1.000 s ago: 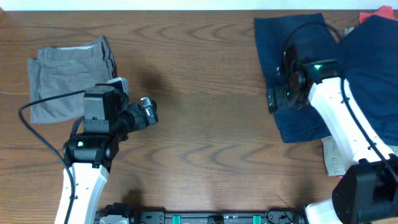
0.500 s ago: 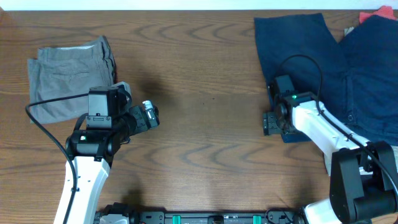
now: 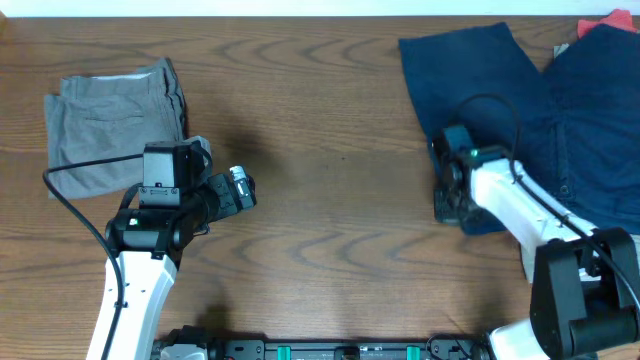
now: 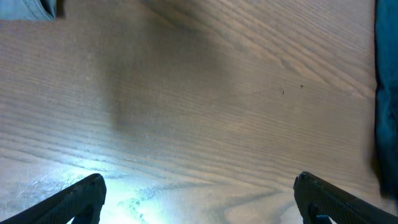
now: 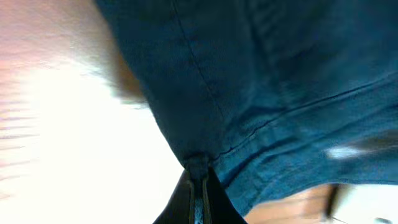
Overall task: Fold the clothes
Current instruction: 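Drag the navy pants with the right gripper toward the table center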
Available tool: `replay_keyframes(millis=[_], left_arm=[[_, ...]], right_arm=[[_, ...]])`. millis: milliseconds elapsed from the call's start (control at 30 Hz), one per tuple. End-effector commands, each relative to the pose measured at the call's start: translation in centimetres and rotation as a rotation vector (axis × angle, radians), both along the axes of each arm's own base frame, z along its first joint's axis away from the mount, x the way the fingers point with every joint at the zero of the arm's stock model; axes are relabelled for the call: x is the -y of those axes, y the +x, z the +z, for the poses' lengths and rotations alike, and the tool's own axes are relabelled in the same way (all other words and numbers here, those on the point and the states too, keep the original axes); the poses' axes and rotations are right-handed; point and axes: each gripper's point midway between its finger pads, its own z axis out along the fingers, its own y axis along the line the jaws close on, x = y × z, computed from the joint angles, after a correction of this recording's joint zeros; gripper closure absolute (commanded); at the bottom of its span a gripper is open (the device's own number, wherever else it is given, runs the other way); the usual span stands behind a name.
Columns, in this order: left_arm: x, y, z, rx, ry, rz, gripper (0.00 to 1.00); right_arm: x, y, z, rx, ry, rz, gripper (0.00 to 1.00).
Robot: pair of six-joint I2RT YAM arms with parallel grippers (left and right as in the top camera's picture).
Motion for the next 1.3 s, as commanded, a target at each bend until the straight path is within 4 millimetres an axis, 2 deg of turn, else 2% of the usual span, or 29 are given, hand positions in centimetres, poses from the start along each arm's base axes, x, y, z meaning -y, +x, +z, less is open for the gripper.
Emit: replay_keyframes(millis=[0,100,200,333,567,600,633,667,700,733,767,900,1067,1267], left_arm=[[0.3,0.3,0.8,0.016,-0.018,0.002,0.02],[0.3,0.3,0.8,0.015,-0.018,0.002,0.02],[0.3,0.3,0.8,0.015,-0.018,0.003,0.02],[0.3,0.4,0.8,0.017,-0.018,0.003,0.02],[0.3,0.4,0.8,0.018,-0.018,0.003,0.02],[0.3,0.4,0.9,0.019,-0.017,0.003,0.02],[0.3,0.5,0.9,0.021,-0.017,0.003,0.02],[0.3,0.5,0.9,0.023,-0.018,0.003,0.02],[0.3,0.5,0.9,0.023,-0.018,0.003,0.02],[0.3,0.5,0.8,0.020,-0.018,0.003,0.02],[0.3,0.5,0.7,0.014,-0.018,0.002,0.02],[1.0,0.0,-0.1,-0.034,-0.052,-0.020,0.02],[4.6,-0.7,-0.9,-0.101,-0.167,-0.137,0.02],[8.6,-1.0,-3.5,-0.217,-0.202,-0.176,0.02]], right_arm=[[-3.6,5.0,7.4,0.185,0.141,0.087,0.99],[-6.4,6.4,12.0,0.244,0.243,0.131,0.99],[-9.9,5.8,14.0,0.237,0.364,0.191,0.99],[-15.6,3.8,13.9,0.187,0.531,0.229,0.99],[-22.8,1.6,11.5,0.150,0.584,0.319,0.99],[-23.8,1.3,11.1,0.145,0.587,0.341,0.96],[-24.7,1.2,10.7,0.147,0.588,0.365,0.82],[-25.5,1.2,10.2,0.161,0.573,0.397,0.54],[-25.8,1.5,9.8,0.179,0.547,0.414,0.34],[-25.5,1.9,9.4,0.205,0.500,0.415,0.15],[-24.9,2.5,9.2,0.232,0.449,0.410,0.01],[-21.0,4.4,9.7,0.305,0.276,0.347,0.01],[-15.3,5.8,11.3,0.324,0.190,0.218,0.01],[-9.6,5.9,11.9,0.284,0.151,0.079,0.01]])
